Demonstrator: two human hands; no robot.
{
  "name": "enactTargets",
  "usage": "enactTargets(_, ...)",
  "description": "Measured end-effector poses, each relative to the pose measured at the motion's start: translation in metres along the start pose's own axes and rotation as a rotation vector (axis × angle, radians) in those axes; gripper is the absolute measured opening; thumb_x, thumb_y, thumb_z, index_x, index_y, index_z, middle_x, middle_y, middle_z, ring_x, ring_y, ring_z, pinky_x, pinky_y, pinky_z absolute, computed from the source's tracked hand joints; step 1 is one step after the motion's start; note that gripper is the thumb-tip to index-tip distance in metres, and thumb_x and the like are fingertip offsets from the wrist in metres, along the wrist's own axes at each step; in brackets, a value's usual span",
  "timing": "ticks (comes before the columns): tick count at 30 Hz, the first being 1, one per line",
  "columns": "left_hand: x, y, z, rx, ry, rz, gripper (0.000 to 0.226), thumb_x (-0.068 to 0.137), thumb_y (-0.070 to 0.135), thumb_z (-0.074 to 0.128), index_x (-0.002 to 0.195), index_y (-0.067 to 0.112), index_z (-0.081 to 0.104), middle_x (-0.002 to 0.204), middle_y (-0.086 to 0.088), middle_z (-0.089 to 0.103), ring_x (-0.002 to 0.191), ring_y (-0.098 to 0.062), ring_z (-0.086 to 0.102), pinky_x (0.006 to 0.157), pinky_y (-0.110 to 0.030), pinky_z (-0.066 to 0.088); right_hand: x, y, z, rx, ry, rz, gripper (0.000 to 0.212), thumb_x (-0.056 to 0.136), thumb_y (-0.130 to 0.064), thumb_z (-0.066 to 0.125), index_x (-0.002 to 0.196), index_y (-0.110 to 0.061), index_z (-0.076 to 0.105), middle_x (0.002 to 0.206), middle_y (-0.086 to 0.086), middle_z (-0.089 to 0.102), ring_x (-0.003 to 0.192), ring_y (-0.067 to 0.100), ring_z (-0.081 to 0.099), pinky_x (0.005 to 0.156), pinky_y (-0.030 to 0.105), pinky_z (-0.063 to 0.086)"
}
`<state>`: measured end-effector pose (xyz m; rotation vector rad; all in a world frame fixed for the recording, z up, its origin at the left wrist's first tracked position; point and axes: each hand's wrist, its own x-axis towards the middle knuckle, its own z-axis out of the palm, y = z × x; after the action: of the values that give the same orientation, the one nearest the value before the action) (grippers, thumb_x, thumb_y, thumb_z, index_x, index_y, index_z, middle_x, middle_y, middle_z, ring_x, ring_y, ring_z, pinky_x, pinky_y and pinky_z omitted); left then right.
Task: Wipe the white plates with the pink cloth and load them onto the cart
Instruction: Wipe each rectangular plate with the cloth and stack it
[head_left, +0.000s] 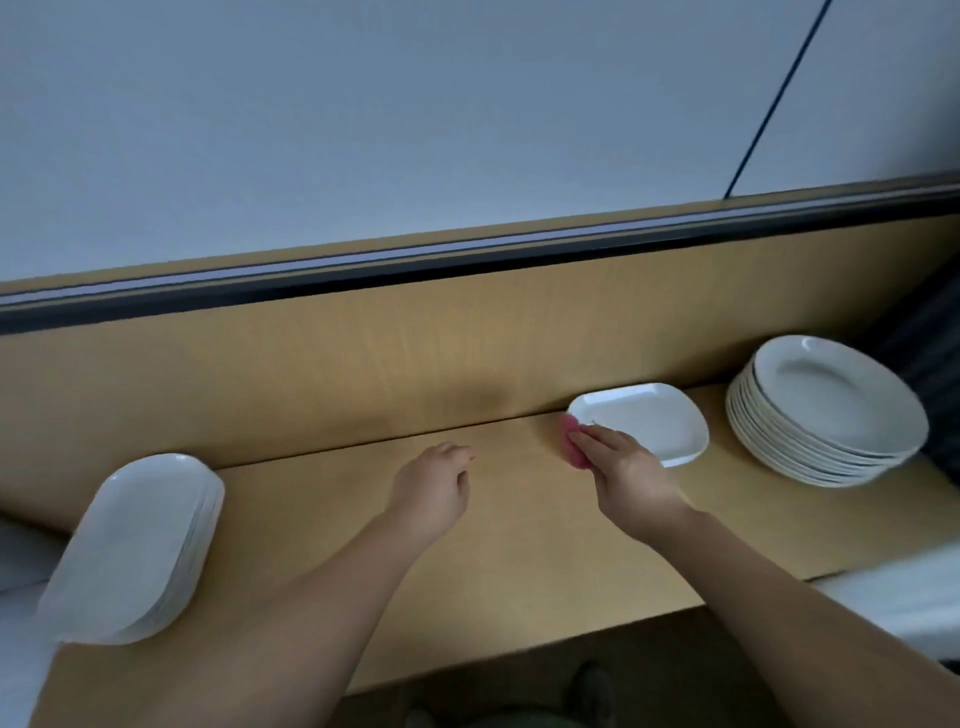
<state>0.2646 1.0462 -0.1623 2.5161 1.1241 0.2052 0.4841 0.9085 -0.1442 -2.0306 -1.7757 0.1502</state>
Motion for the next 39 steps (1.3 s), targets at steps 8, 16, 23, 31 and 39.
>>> enactTargets(8,0.047,0.079,0.046,-0.023,-0.047,0.023,0.034,0.096,0.025,0.044,0.127,0.021,0.056,0.123,0.004,0.061,0.110,-0.018,0.058,0.080,-0.029,0.046,-0.052,0.078,-0.038,-0.008,0.075,0.134,0.049,0.090,0.001,0.059,0.136,-0.014,0.054,0.121,-0.001,0.064,0.102,0.024,0.061,0.082,0.037,0.056)
enactTargets(16,0.092,0.114,0.087,-0.093,-0.060,-0.142,0.018,0.099,0.028,0.041,0.101,0.013,0.052,0.087,-0.004,0.061,0.082,-0.028,0.059,0.064,-0.034,0.041,-0.059,0.141,-0.044,-0.023,-0.006,0.119,0.053,0.091,0.001,0.054,0.141,-0.017,0.048,0.127,-0.003,0.059,0.114,0.021,0.056,0.091,0.041,0.052)
enactTargets(23,0.110,0.129,0.112,-0.154,-0.130,-0.342,0.030,0.102,0.023,0.034,0.118,0.007,0.053,0.103,-0.011,0.065,0.089,-0.027,0.060,0.069,-0.032,0.041,-0.051,0.166,-0.050,0.016,-0.049,0.058,0.060,0.089,0.004,0.055,0.144,-0.017,0.045,0.126,-0.005,0.058,0.110,0.017,0.057,0.094,0.034,0.052)
enactTargets(31,0.116,0.136,0.109,-0.145,-0.174,-0.460,0.031,0.096,0.009,0.040,0.124,0.006,0.052,0.113,-0.011,0.063,0.100,-0.028,0.060,0.075,-0.031,0.044,-0.042,0.176,-0.063,-0.027,-0.036,-0.042,0.061,0.080,0.008,0.063,0.137,-0.010,0.052,0.117,0.002,0.064,0.102,0.024,0.062,0.082,0.040,0.057)
enactTargets(39,0.111,0.145,0.098,-0.190,-0.082,-0.514,0.024,0.094,0.004,0.041,0.113,0.003,0.057,0.109,-0.011,0.063,0.087,-0.022,0.053,0.068,-0.026,0.035,-0.031,0.178,-0.066,-0.023,-0.014,-0.086,0.061,0.078,0.009,0.064,0.136,-0.009,0.053,0.115,0.000,0.064,0.096,0.023,0.062,0.080,0.039,0.057)
